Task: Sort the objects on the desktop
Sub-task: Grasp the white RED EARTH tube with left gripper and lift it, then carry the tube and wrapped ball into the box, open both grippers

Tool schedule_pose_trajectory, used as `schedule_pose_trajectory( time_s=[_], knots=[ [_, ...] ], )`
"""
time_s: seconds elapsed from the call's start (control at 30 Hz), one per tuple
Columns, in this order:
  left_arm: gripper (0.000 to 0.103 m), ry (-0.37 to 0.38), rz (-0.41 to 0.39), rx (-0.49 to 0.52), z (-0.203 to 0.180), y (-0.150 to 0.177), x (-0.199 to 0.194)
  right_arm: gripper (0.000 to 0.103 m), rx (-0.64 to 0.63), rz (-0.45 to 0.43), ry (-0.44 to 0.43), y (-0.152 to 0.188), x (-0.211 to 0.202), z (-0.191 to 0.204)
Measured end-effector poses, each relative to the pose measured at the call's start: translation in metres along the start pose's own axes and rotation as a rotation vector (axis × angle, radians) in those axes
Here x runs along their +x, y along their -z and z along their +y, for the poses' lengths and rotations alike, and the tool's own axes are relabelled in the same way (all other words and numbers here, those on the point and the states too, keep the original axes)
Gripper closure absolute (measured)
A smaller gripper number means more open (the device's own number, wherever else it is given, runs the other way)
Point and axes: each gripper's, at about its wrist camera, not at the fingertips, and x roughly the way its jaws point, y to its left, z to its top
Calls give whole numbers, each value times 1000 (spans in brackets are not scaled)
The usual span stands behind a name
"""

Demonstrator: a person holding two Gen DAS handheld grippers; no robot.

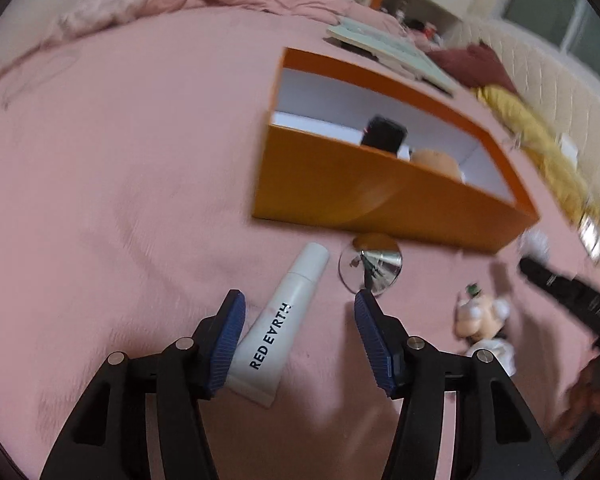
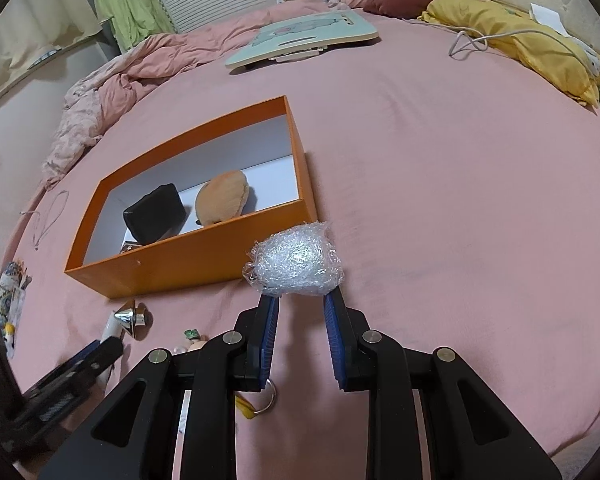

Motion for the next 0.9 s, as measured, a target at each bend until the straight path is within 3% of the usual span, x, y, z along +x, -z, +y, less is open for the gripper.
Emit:
schedule_pose_trajectory(
  time_s=[0.03,0.17,0.47,0.9],
  knots=[
    [84,-32,4,42,-3,0,-1,78,0,0,-2,0,0,0],
    [84,29,-12,34,-1,1,-15,78,6,4,-8,0,1,0],
    [84,158,-209,44,-6,-10,-70,78,11,-38,-26,-3,-9,0],
    [84,203,-236,22,-7,-55,-61,78,-117,-162,-143,-16,-21,37]
  ],
)
